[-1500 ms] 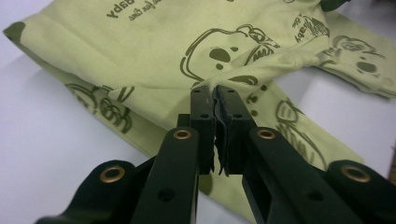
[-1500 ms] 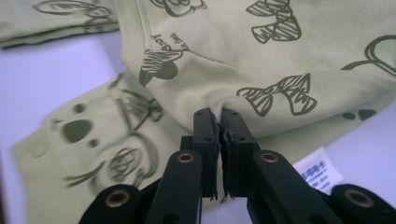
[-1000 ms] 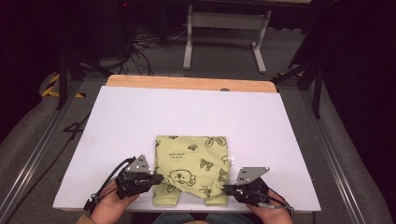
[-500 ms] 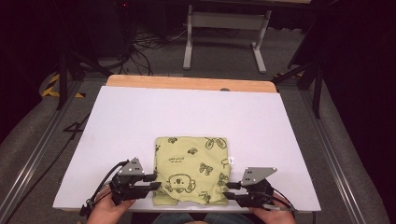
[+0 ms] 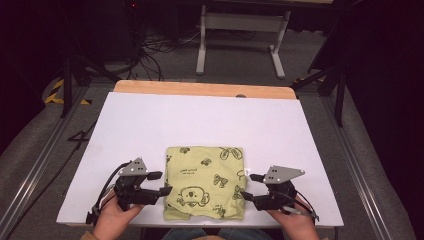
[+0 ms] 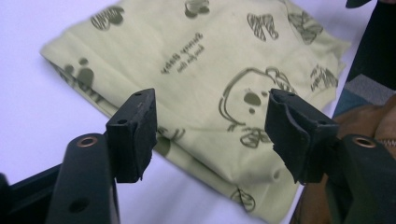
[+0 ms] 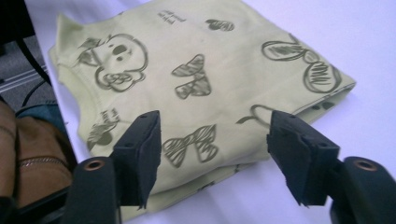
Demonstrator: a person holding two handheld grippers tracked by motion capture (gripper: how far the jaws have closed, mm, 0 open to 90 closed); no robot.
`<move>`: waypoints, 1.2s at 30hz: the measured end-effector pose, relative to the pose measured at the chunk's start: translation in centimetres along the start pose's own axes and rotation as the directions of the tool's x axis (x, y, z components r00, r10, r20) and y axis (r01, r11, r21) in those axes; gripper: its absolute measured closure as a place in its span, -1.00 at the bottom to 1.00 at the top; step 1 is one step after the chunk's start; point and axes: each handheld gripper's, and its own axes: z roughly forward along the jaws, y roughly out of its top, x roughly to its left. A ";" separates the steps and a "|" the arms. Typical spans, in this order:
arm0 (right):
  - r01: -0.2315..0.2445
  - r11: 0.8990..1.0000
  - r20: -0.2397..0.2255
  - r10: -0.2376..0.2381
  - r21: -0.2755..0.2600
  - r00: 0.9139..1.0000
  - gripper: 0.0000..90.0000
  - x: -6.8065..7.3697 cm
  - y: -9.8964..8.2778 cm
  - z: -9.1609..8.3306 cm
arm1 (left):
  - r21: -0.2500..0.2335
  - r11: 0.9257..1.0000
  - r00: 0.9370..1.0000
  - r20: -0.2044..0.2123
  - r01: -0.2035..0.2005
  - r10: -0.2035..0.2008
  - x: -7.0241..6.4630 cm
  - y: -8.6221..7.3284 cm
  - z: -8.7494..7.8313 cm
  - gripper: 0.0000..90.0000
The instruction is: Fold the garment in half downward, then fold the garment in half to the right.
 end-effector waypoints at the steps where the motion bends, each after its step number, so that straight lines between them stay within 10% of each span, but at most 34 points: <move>1: -0.005 1.000 0.001 0.005 -0.005 1.000 -0.28 -0.3 0.2 0.0 | -0.004 1.000 1.000 -0.002 -0.002 0.002 0.1 0.2 -0.1 -0.26; 16: -0.002 0.998 0.020 0.003 -0.066 1.000 -0.40 -2.7 2.8 -0.1 | -0.102 0.994 0.999 0.032 -0.031 0.034 2.2 3.9 0.3 -0.69; 36: -0.016 1.000 0.082 0.018 -0.027 0.996 -0.38 -7.4 5.3 2.8 | -0.030 0.991 0.989 -0.073 -0.132 0.129 6.2 8.4 2.4 -0.66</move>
